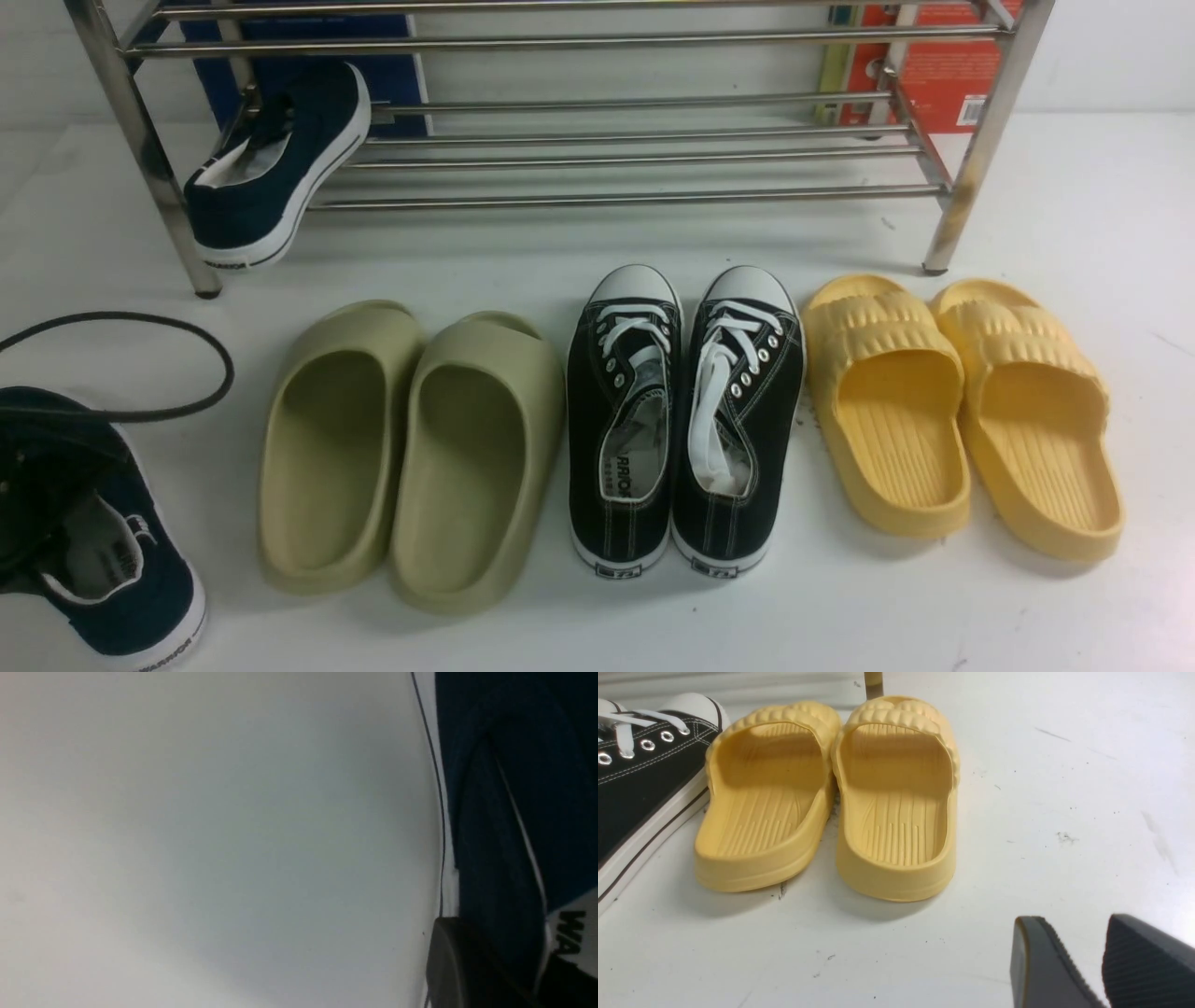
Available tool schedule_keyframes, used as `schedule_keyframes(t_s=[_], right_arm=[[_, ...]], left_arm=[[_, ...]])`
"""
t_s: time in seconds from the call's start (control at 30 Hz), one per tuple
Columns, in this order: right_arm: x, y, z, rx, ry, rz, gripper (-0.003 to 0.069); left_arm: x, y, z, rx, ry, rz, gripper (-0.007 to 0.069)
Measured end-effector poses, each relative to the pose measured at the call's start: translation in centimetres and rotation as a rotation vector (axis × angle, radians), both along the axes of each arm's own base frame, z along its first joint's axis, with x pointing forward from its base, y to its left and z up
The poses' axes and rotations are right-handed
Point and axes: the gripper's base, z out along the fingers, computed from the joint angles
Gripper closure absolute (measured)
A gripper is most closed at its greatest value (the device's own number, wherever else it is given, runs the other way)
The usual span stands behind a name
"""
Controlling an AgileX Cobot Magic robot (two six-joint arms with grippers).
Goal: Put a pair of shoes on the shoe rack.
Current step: Use the left arm to grab the shoe closest to it, then use the left arm to put a shoe into the shoe rack
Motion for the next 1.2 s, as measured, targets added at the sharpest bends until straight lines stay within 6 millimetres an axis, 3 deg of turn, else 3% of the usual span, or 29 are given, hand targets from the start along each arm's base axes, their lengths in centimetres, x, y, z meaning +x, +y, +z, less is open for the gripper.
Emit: schedule_keyframes(t_s=[0.07,0.1,0.33,0.5,0.67,0.8,0.83,0.93,1.03,1.07,1.2], right_arm=[[0.0,0.0,0.0,0.0,0.0,0.0,0.0419],[0.0,0.0,0.0,0.0,0.0,0.0,0.0419],[0.0,0.0,0.0,0.0,0.0,0.0,0.0419],[0.0,0.0,0.0,0.001,0.0,0.0,0.0419],[0.0,0.0,0.0,0.001,0.0,0.0,0.0419],[0.0,0.0,0.0,0.001,0.0,0.0,0.0419],[0.0,0.0,0.0,0.001,0.0,0.0,0.0419],[0.0,0.0,0.0,0.001,0.0,0.0,0.0419],[0.0,0.0,0.0,0.001,0.0,0.0,0.0419],[0.0,0.0,0.0,0.001,0.0,0.0,0.0419],[0.0,0.0,0.0,0.001,0.0,0.0,0.0419]], left_arm=[[-0.5,-0.1,0.8,0.006,-0.001,-0.025,0.0627],[-1.5,-0.5,2.4,0.013,-0.016,-0.066,0.0627],[-5.9,-3.6,8.2,-0.113,-0.176,-0.24,0.0627],[-6.1,-5.5,10.0,-0.226,-0.327,-0.423,0.0627],[-3.8,-6.7,10.9,-0.282,-0.359,-0.558,0.0627],[0.3,-9.0,11.7,-0.252,-0.36,-0.679,0.0627],[0.5,-9.1,12.0,-0.244,-0.364,-0.68,0.0627],[4.3,-10.5,12.6,-0.193,-0.358,-0.694,0.0627],[6.5,-10.9,12.6,-0.159,-0.348,-0.692,0.0627],[8.4,-11.2,12.2,-0.138,-0.333,-0.686,0.0627],[12.0,-11.6,11.8,-0.108,-0.325,-0.66,0.0627]])
